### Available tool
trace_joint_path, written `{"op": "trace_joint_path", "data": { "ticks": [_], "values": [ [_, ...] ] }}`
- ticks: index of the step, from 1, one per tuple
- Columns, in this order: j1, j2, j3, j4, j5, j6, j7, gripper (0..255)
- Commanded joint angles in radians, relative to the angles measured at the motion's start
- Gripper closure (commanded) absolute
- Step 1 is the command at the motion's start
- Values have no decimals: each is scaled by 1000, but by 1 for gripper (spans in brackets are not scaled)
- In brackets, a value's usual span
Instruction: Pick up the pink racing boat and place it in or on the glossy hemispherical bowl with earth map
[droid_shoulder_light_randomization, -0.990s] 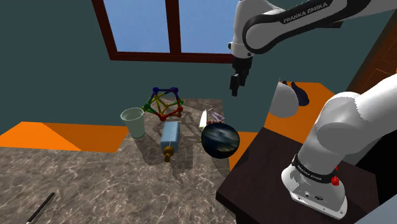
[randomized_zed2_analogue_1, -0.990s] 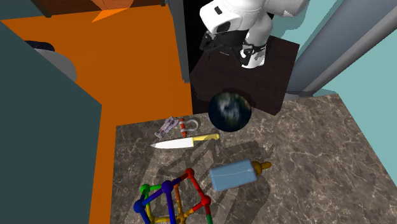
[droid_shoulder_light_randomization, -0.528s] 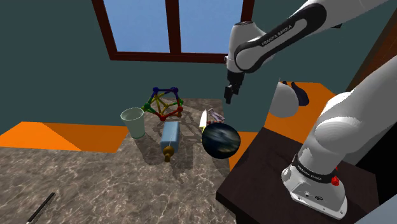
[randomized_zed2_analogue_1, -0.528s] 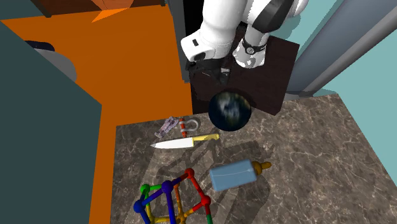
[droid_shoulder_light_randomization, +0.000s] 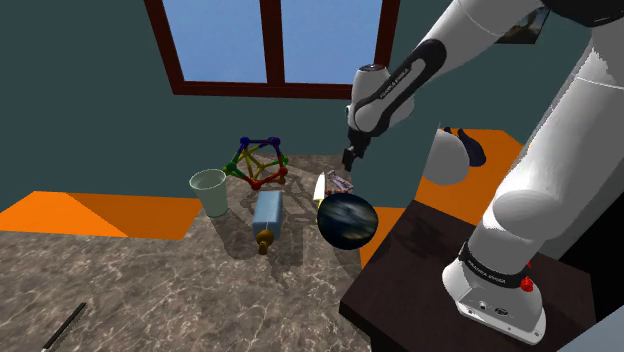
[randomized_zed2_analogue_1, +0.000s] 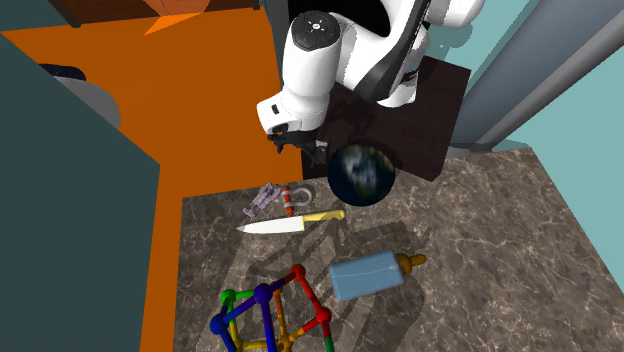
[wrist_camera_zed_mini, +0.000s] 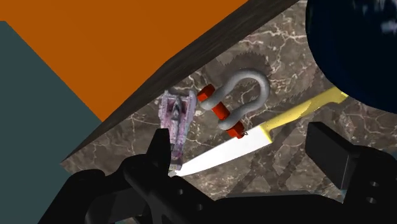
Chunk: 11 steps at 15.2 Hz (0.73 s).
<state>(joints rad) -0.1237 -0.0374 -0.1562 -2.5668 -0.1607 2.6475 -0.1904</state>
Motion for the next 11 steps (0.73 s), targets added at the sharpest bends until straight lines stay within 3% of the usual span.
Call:
{"op": "trace_joint_path", "data": {
  "ticks": [1,5,11],
  "values": [
    [-7,86,-9,31,22,71,-22,0],
    [-36,257,-3,118,95,179,-84,0],
    [-126,501,57,290,182,288,-162,0]
  ]
}}
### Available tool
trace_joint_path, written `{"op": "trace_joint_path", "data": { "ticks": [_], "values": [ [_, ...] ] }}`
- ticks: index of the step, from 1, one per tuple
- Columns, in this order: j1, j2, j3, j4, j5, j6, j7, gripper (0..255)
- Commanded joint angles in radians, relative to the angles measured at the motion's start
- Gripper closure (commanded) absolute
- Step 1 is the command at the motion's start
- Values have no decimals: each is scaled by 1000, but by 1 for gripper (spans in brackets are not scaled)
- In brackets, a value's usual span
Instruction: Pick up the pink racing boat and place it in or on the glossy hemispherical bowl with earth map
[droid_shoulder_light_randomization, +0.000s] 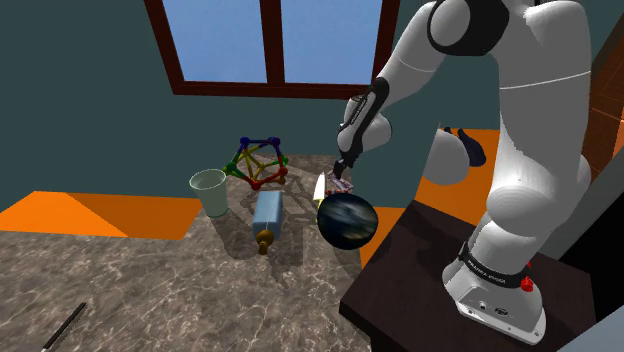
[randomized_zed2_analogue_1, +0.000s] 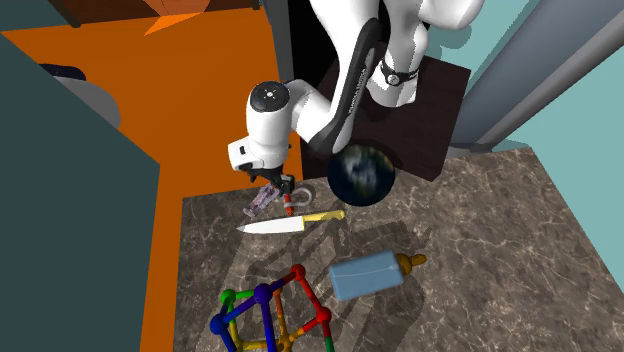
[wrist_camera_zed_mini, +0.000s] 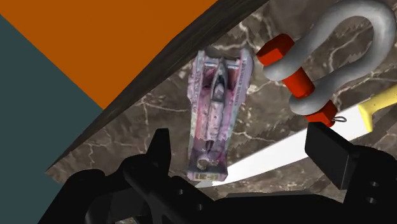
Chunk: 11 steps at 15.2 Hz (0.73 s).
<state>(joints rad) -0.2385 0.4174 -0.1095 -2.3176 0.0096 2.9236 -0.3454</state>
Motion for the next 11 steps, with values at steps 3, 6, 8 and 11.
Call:
{"op": "trace_joint_path", "data": {
  "ticks": [3,6,8,11],
  "values": [
    [-33,111,26,90,22,35,-18,0],
    [-40,156,32,114,25,57,-20,0],
    [-44,187,35,131,27,71,-21,0],
    [-47,211,38,145,28,81,-22,0]
  ]
}}
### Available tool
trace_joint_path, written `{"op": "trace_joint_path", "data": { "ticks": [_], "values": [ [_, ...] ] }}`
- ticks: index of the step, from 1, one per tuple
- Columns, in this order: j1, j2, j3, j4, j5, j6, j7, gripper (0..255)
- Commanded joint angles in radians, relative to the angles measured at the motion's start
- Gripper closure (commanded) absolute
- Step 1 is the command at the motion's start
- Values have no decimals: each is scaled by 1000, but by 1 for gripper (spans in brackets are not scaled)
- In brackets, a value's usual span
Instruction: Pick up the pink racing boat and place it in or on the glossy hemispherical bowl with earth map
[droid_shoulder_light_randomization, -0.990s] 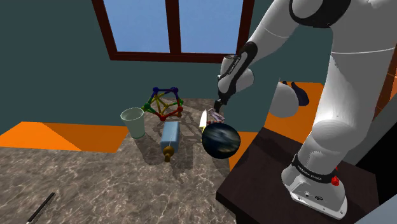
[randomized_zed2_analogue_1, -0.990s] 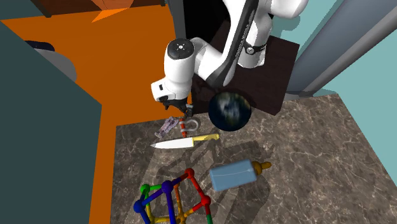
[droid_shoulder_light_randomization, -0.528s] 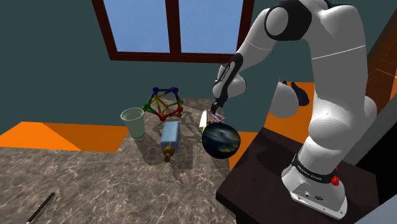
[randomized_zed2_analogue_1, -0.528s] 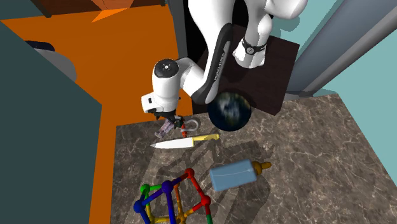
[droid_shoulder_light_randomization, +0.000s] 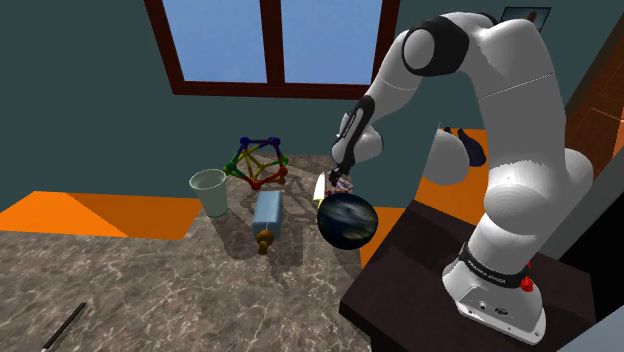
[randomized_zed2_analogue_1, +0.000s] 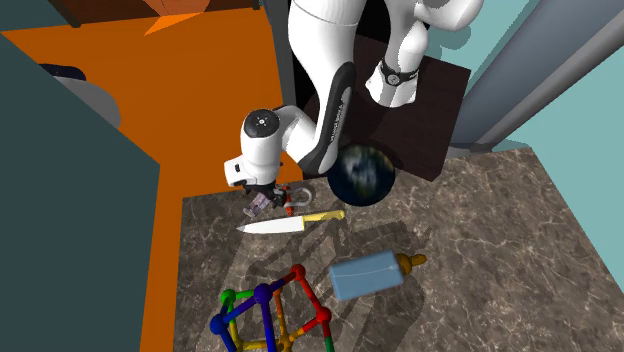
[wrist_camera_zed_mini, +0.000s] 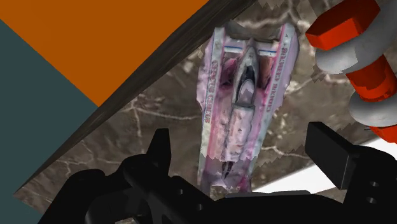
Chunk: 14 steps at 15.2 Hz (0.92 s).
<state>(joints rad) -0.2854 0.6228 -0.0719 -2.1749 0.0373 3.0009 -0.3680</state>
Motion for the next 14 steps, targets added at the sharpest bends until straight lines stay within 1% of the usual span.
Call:
{"op": "trace_joint_path", "data": {
  "ticks": [1,6,7,14],
  "values": [
    [0,5,1,2,0,4,0,0],
    [0,5,1,2,0,3,0,0],
    [0,5,1,2,0,3,0,255],
    [0,5,1,2,0,4,0,255]
  ]
}}
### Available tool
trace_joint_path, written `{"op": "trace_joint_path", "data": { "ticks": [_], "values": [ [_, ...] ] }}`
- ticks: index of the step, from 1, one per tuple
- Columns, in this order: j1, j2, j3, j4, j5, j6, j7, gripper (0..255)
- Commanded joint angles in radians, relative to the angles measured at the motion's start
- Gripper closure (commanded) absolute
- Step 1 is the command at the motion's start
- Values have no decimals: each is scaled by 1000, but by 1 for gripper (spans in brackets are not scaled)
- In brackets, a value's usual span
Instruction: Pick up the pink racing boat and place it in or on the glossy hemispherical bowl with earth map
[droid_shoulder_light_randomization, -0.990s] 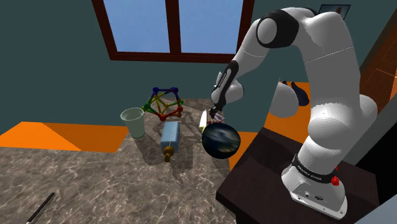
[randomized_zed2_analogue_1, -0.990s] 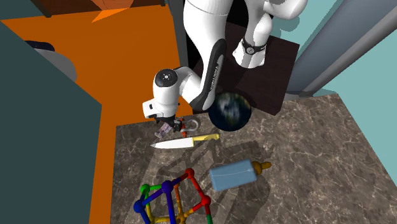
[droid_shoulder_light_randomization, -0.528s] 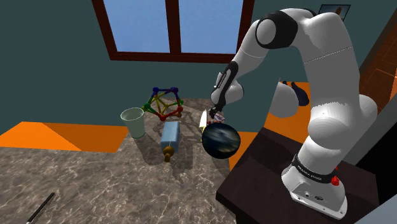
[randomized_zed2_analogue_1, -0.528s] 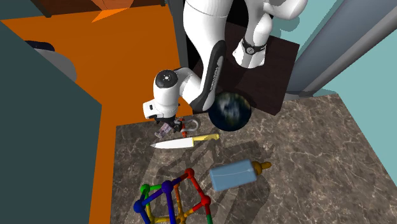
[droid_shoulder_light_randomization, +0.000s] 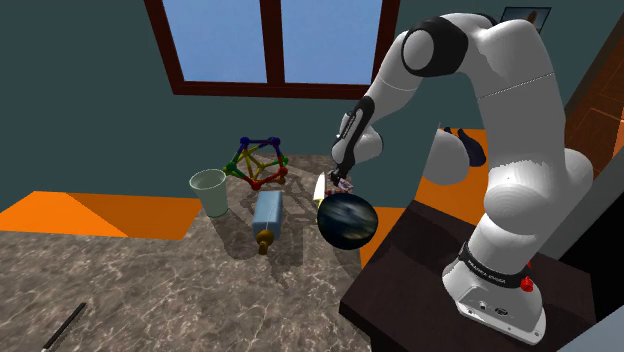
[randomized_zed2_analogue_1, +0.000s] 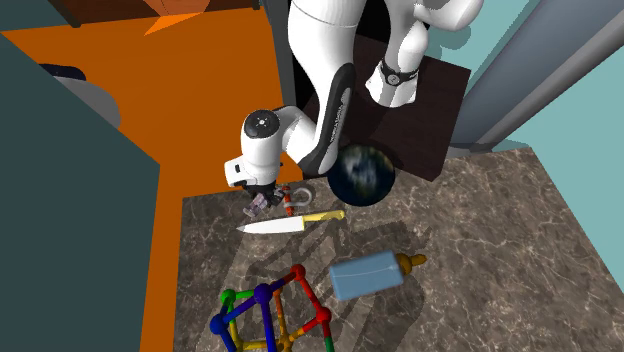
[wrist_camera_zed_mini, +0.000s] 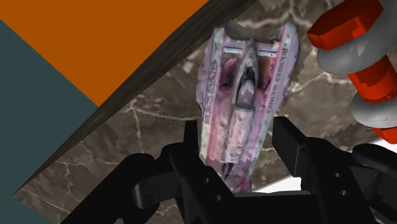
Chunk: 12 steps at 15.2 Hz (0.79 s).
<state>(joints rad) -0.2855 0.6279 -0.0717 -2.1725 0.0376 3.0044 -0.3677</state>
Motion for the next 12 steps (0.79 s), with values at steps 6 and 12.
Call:
{"op": "trace_joint_path", "data": {
  "ticks": [6,12],
  "values": [
    [6,-54,-6,-19,-3,-36,1,255],
    [15,-134,-17,-42,-9,-93,4,255]
  ]
}}
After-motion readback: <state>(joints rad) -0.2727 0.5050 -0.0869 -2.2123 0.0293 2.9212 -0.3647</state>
